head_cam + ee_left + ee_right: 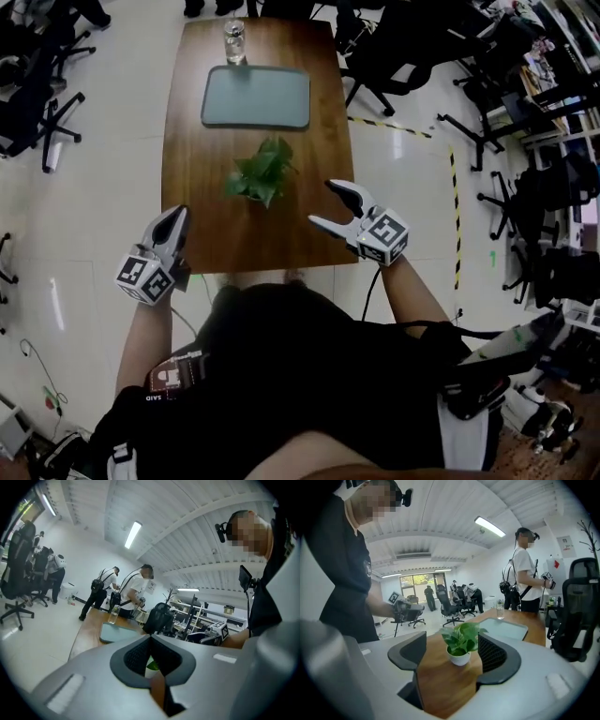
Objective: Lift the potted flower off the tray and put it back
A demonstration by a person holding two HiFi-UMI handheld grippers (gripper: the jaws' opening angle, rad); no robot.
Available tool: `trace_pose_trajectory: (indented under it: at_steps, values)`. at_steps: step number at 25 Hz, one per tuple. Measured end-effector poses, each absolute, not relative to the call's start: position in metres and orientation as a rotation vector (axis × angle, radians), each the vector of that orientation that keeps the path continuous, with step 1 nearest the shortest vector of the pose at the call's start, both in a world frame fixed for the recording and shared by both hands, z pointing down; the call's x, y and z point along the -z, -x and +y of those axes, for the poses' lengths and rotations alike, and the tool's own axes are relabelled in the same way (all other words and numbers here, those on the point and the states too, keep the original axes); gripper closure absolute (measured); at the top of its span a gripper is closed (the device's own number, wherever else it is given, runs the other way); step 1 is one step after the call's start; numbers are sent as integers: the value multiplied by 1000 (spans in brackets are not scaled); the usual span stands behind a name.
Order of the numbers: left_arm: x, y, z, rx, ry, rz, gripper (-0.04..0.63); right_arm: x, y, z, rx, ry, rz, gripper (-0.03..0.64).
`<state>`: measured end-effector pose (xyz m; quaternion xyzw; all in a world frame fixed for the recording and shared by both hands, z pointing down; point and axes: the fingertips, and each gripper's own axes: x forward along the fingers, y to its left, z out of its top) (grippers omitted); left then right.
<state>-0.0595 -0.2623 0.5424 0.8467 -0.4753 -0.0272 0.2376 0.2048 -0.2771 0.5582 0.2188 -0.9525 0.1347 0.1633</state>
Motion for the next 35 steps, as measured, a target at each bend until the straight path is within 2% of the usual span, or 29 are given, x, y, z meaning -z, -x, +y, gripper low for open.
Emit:
trace_pose_trajectory:
  at_steps: [10,18,22,26,35]
  values:
    - [-634,54,-275,-61,-2270,-1243,594,-709,-153,-296,-380,-472,-2571,161]
    - [-664,45,-270,-111,-2320,-1203,594,-755,-99,-321,-295,-538,-2534,34]
    - [-666,51,-266,-95,-2310,-1208,594,-760,-86,-336,-308,-622,-2527,42]
    - [-670,60,-263,-99,-2295,-1228,594,-758,-75,-338,-271,-615,-2540,122]
    - [-664,74,-251,-59,-2297,-1247,594,-732,-72,-343,-261,-652,-2602,129]
